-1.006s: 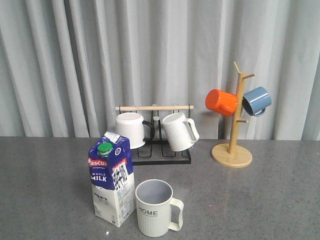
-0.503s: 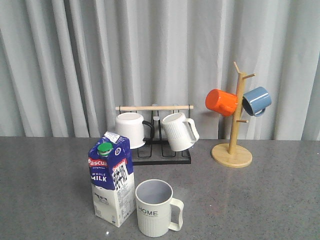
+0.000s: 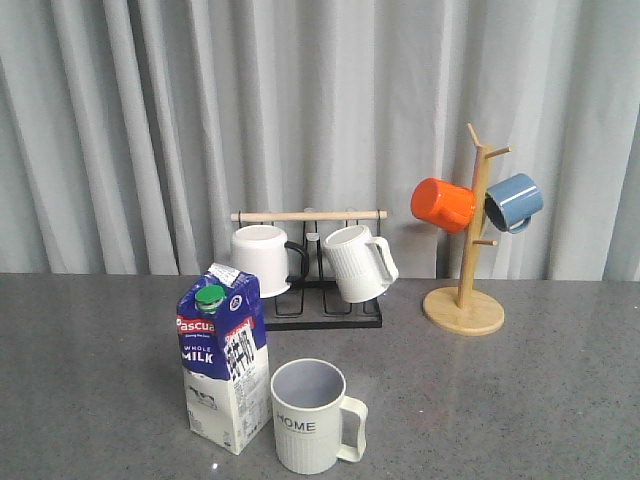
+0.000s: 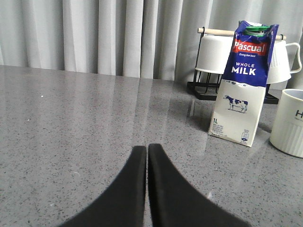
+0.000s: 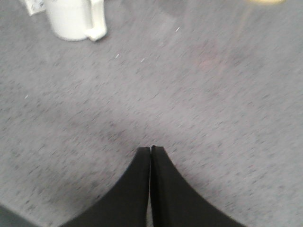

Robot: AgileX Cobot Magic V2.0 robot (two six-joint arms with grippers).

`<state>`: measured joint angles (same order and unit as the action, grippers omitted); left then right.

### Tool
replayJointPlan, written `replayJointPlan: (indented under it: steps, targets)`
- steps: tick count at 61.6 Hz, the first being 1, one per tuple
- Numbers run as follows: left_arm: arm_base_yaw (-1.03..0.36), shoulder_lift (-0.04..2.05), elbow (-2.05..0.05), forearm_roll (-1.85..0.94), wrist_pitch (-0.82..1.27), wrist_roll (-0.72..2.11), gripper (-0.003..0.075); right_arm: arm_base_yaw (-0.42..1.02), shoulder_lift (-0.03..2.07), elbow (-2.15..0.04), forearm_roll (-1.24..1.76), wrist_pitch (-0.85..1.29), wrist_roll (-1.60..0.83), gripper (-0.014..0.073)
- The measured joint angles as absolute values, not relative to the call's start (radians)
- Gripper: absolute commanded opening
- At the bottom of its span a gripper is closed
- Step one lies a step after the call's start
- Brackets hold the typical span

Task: Place milk next to cup

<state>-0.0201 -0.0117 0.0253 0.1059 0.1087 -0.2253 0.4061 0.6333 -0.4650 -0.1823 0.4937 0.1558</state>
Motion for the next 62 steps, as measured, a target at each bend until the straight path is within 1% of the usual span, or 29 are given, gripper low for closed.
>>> replayJointPlan:
  steps: [5,16,23,28,36,62]
  targets:
    - [-0.020,-0.012,0.025,0.106,0.109,-0.225,-0.0007,0.345,0.569,-0.398,-0.206,0.401,0.171,-0.0005]
    - [-0.020,-0.012,0.025,0.106,0.109,-0.225,-0.0007,0.165,0.323,-0.153,-0.217,0.124,0.183,-0.0005]
    - [-0.020,-0.012,0.025,0.106,0.109,-0.225,-0.0007,0.083,0.178,-0.028,-0.209,0.033,0.222,-0.0005]
    - [-0.020,-0.012,0.025,0.106,0.109,-0.225,-0.0007,0.039,0.095,0.019,-0.202,0.021,0.251,-0.0005]
    - [-0.020,-0.012,0.025,0.106,0.109,-0.225,-0.0007,0.009,0.006,0.026,-0.185,0.012,0.297,-0.0005]
    - [-0.020,-0.012,0.025,0.106,0.110,-0.226,-0.0007,0.009,-0.011,0.026,-0.177,0.064,0.311,-0.0005]
